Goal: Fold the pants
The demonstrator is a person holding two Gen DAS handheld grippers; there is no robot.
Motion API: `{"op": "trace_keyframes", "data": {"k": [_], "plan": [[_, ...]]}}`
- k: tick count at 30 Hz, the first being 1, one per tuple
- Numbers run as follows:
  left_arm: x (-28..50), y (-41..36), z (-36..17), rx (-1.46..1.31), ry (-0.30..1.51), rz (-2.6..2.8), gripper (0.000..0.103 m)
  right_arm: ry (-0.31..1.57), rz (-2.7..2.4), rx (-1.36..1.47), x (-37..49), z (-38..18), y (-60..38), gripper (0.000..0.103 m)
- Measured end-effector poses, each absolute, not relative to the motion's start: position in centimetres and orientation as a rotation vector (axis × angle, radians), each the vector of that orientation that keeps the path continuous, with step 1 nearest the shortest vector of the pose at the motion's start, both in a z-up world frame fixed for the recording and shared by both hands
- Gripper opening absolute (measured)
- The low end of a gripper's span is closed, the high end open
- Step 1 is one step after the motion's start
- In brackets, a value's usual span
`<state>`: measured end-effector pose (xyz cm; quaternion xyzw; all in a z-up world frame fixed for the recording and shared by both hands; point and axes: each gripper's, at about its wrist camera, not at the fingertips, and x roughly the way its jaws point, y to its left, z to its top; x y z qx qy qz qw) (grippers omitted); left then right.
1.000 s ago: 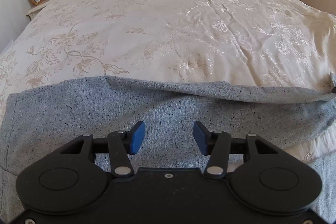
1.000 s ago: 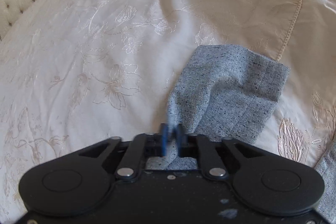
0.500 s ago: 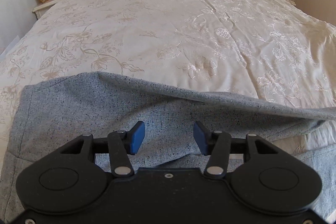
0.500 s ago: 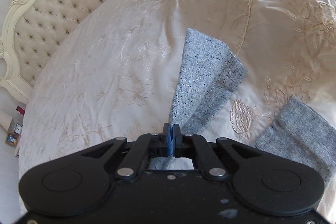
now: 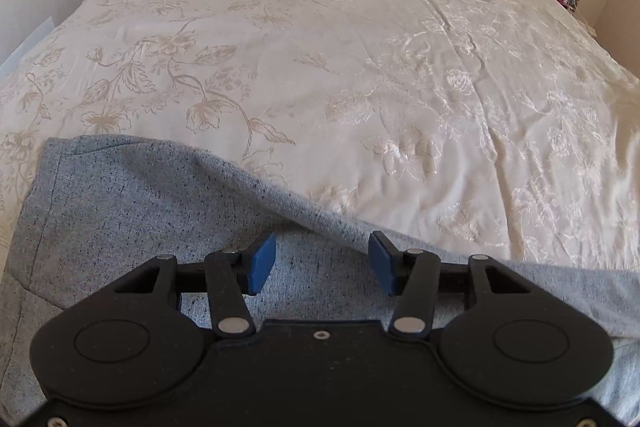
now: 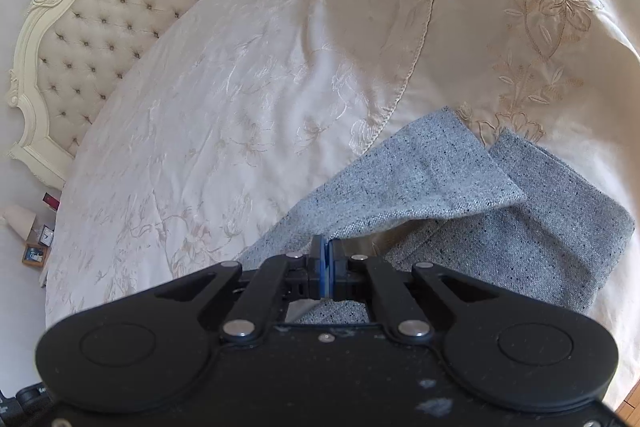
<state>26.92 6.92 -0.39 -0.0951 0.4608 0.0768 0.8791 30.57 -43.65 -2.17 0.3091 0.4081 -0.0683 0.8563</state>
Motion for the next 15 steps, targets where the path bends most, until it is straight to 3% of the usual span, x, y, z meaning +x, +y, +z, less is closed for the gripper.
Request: {"op": "trace_keyframes", "data": {"k": [12,14,15], "plan": [[31.2,6.9,-3.8,-0.233,1.093,0.253,0.059,0.857,-0.095,0.647,30.1,-3.4,-44.4,0.003],[31.6,7.0,-4.4,-0.224,1.106,0.264,0.058,0.856,-0.090,0.643,30.1,-3.5,-44.5,0.003],[31.7,7.0,-4.7,-0.227,1.113,0.253,0.051,0.855,-0.086,0.642,30.1,-3.7,-44.5,0.003]]}}
